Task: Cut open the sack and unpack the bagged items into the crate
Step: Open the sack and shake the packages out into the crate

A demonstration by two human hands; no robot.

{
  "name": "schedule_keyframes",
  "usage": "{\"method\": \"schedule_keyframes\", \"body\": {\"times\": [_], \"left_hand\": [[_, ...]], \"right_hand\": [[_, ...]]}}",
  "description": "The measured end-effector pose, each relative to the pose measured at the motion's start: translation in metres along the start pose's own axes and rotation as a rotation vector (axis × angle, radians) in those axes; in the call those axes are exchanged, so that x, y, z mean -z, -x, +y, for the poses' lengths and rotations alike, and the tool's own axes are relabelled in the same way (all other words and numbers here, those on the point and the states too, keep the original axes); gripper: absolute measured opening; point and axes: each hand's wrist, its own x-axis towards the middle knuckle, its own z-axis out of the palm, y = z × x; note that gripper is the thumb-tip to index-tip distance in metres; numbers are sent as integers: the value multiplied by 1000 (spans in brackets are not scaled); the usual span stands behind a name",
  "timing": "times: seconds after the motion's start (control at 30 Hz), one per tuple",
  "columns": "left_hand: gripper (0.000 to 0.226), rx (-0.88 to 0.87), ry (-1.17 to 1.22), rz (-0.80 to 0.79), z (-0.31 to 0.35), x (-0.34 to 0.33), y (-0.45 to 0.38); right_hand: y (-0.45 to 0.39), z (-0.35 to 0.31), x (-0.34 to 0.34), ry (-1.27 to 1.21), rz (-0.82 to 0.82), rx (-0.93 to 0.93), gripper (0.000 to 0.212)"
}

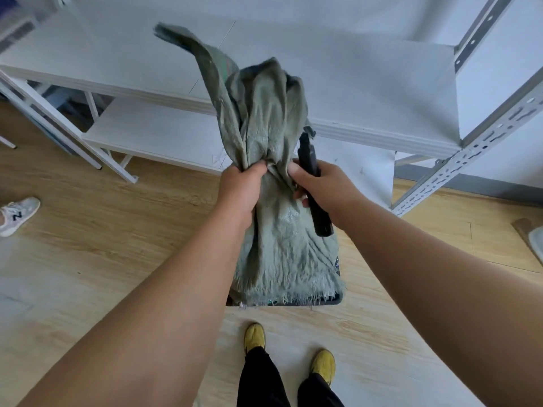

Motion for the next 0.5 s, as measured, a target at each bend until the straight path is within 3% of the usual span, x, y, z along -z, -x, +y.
{"method": "schedule_keyframes", "body": {"times": [0.17,0.3,0.5], "left_hand": [[29,-20,-51,-20,12,-3,4],[20,-126,-10,-45,26,-2,3],[34,149,40,-34,6,1,1]], "right_hand": [[1,-13,-3,60,-15,13,25],[-5,-27,-2,40,114,106,29],[-8,-21,-7,131,102,-13,34]]}}
